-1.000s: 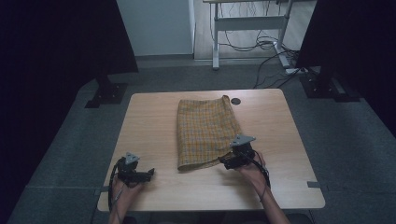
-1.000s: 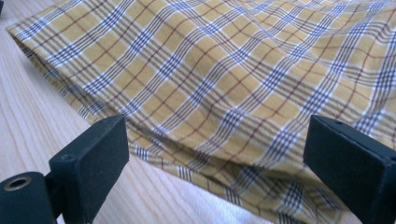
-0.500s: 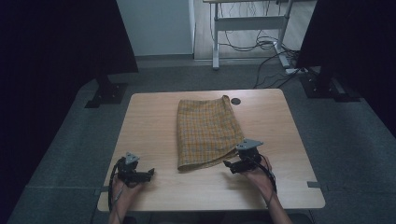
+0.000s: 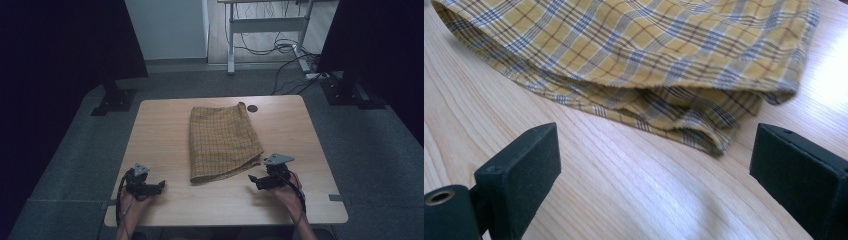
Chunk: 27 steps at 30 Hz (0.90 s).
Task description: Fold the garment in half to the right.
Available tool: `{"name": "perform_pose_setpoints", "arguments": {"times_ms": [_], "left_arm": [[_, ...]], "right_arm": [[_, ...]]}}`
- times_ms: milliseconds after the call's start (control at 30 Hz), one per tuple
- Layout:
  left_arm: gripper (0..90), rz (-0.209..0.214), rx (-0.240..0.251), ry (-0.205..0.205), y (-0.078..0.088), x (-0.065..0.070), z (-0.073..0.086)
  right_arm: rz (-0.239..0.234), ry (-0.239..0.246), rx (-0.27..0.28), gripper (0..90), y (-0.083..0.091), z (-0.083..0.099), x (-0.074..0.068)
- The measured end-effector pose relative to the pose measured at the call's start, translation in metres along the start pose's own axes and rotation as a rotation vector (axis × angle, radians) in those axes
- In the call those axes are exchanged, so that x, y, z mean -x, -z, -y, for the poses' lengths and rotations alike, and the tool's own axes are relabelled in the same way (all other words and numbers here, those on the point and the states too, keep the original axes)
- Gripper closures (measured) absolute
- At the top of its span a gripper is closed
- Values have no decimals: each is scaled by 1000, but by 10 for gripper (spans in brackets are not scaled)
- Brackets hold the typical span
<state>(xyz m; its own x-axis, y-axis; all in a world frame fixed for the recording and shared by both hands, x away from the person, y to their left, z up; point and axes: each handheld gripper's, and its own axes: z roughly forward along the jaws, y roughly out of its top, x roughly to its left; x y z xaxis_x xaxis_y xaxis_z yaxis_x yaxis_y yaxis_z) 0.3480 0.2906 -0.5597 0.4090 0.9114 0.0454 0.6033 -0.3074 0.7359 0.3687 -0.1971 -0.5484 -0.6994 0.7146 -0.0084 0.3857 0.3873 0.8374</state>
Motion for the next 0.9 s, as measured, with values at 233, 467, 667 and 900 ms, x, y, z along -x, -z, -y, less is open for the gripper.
{"name": "perform_pose_setpoints", "arguments": {"times_ms": [233,467,667,900], "left_arm": [[19,0,0,0,0,0,0],[19,0,0,0,0,0,0],[19,-1,0,1,0,0,0],[19,-1,0,1,0,0,0]], "right_arm": [[14,0,3,62,11,8,2],[30,0,-1,63,20,15,3],[38,-4,-2,63,28,20,4],[49,-10,-5,64,37,28,5]]}}
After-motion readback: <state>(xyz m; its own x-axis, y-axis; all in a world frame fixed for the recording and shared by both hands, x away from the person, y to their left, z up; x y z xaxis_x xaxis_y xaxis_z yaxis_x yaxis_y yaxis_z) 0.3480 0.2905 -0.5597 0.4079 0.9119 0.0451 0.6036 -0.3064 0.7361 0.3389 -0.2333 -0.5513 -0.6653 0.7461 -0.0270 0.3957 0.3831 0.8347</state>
